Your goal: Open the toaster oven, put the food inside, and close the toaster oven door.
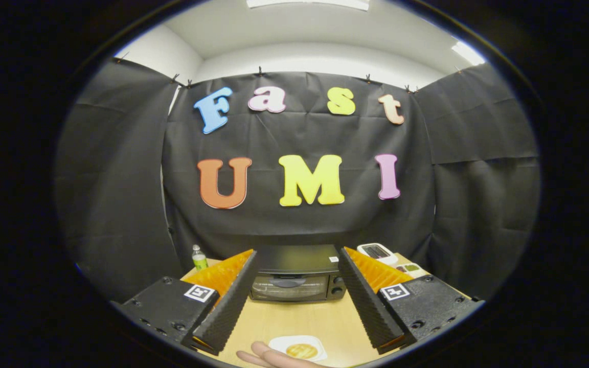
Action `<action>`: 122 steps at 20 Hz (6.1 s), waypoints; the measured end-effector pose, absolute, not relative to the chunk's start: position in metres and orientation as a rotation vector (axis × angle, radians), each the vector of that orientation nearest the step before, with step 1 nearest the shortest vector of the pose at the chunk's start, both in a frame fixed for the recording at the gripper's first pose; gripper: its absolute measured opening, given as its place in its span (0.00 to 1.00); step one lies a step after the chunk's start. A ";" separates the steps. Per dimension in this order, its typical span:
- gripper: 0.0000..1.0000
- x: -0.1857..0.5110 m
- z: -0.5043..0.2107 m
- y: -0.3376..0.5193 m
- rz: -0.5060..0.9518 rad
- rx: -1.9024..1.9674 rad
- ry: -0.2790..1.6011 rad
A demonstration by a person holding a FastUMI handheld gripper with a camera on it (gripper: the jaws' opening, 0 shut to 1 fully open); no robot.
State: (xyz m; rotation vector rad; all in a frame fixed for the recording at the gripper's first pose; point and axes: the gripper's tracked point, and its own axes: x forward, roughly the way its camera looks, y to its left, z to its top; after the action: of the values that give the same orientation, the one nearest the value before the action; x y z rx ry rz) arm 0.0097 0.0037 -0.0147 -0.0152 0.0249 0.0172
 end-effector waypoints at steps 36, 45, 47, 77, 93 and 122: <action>1.00 0.187 -0.168 -0.008 0.010 -0.023 0.159; 1.00 0.256 -0.205 0.007 0.051 -0.124 0.204; 1.00 0.271 -0.209 0.014 0.055 -0.103 0.209; 1.00 0.190 -0.283 0.023 0.048 -0.014 0.434; 1.00 0.127 -0.325 0.004 0.111 0.006 0.538; 1.00 0.014 -0.393 -0.025 0.097 -0.021 0.469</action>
State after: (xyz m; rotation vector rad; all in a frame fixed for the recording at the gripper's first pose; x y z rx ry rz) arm 0.0141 -0.0253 -0.3929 -0.0214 0.4687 0.0971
